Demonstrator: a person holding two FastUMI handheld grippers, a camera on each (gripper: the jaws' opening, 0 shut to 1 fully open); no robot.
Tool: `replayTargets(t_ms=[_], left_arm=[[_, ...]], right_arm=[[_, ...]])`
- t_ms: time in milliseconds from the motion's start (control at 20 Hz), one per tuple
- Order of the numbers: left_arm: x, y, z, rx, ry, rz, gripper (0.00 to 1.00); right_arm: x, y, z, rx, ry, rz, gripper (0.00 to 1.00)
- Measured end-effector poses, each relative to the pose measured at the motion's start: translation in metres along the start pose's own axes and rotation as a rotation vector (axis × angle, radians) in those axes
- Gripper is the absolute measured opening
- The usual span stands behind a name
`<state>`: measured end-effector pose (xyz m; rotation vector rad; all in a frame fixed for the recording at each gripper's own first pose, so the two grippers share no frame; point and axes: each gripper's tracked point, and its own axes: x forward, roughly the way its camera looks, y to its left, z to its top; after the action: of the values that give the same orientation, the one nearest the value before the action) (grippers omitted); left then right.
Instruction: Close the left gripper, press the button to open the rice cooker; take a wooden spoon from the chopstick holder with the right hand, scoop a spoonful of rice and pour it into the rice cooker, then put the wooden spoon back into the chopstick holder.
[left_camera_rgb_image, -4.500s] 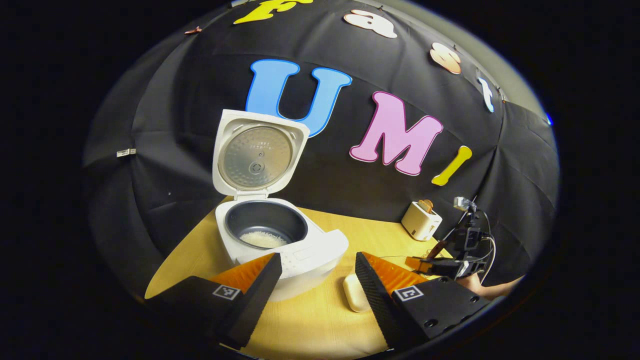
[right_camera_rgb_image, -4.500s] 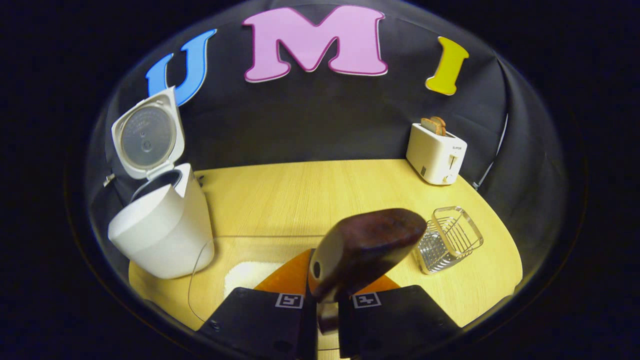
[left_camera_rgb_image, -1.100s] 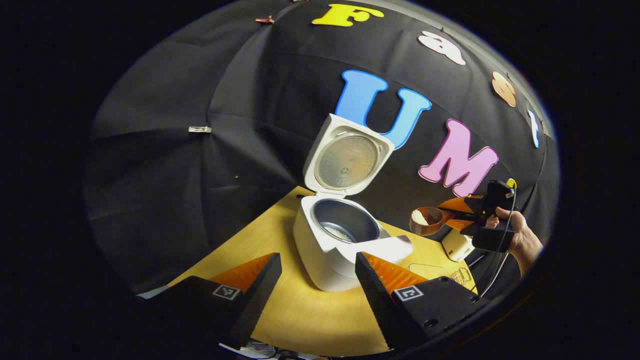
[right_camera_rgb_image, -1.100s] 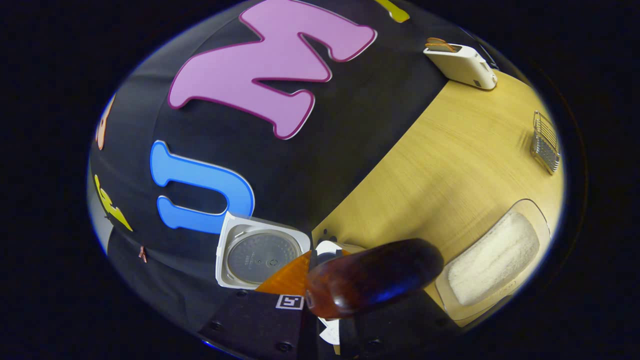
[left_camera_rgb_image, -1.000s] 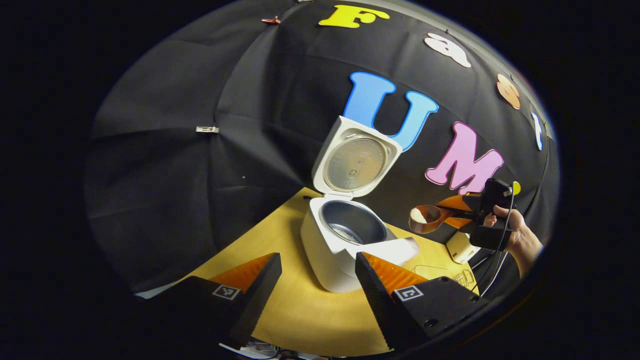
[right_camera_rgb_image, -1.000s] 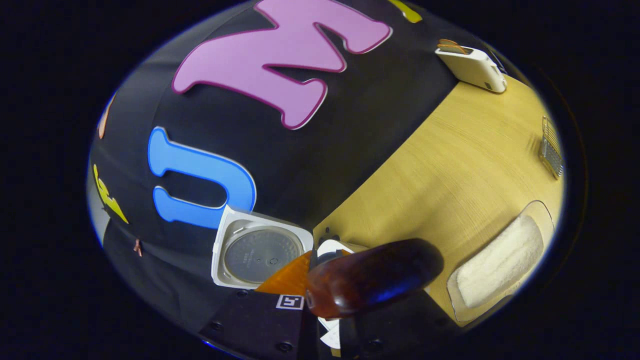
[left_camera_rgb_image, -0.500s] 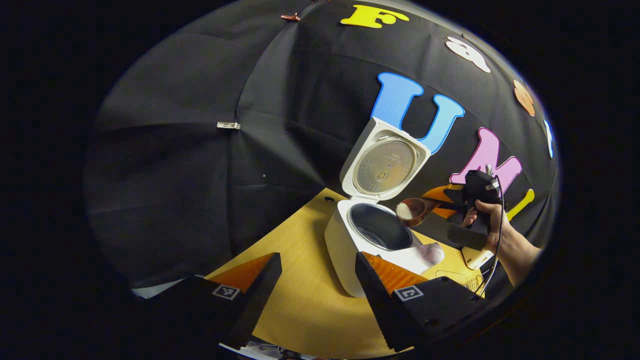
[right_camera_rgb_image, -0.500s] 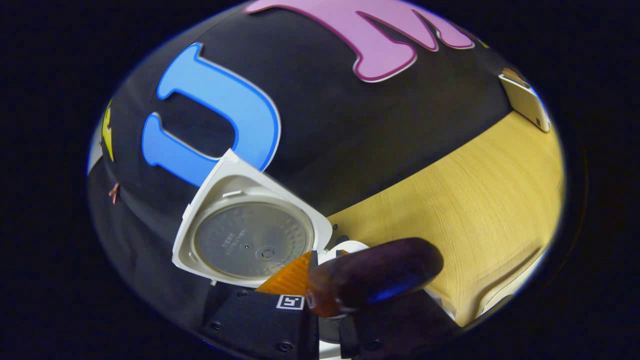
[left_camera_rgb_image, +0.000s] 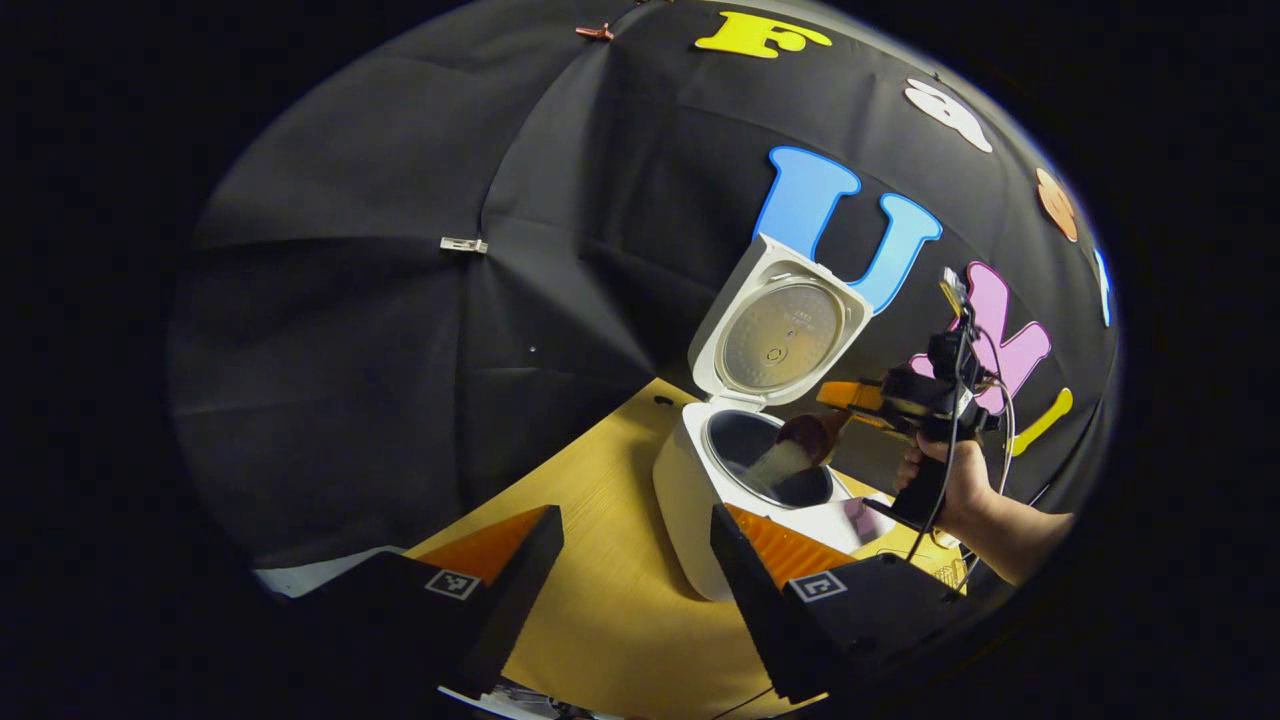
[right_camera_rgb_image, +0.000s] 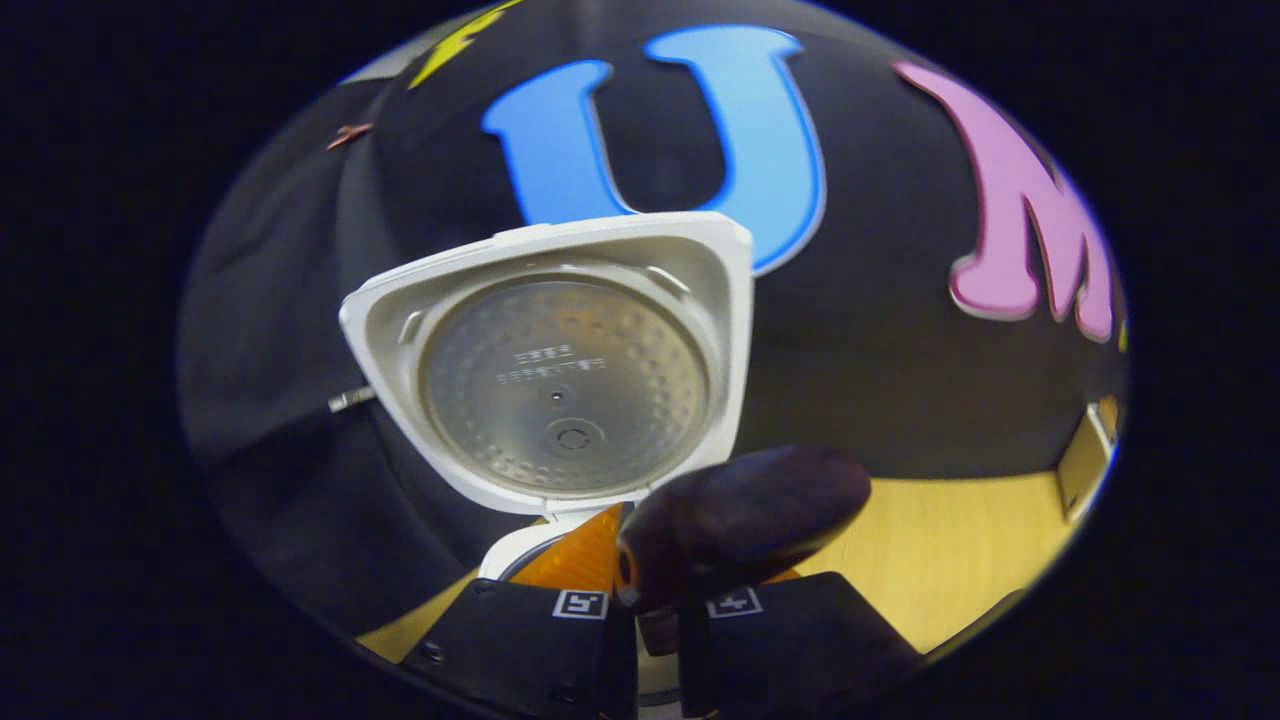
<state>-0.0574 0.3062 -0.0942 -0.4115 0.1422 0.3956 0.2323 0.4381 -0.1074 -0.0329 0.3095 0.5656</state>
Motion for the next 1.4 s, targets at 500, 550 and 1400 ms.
replayTargets(t_ms=[500,550,1400], left_arm=[[0.002,0.013,0.004,-0.062,-0.036,0.033,0.96],[0.002,0.013,0.005,-0.067,-0.037,0.034,0.96],[-0.003,-0.008,0.017,-0.058,-0.066,0.0,0.96]], right_arm=[[-0.012,0.049,0.0,-0.53,-0.095,0.1,0.2],[-0.014,0.052,-0.001,-0.552,-0.098,0.111,0.2],[-0.04,0.015,0.078,0.189,0.003,0.127,0.2]])
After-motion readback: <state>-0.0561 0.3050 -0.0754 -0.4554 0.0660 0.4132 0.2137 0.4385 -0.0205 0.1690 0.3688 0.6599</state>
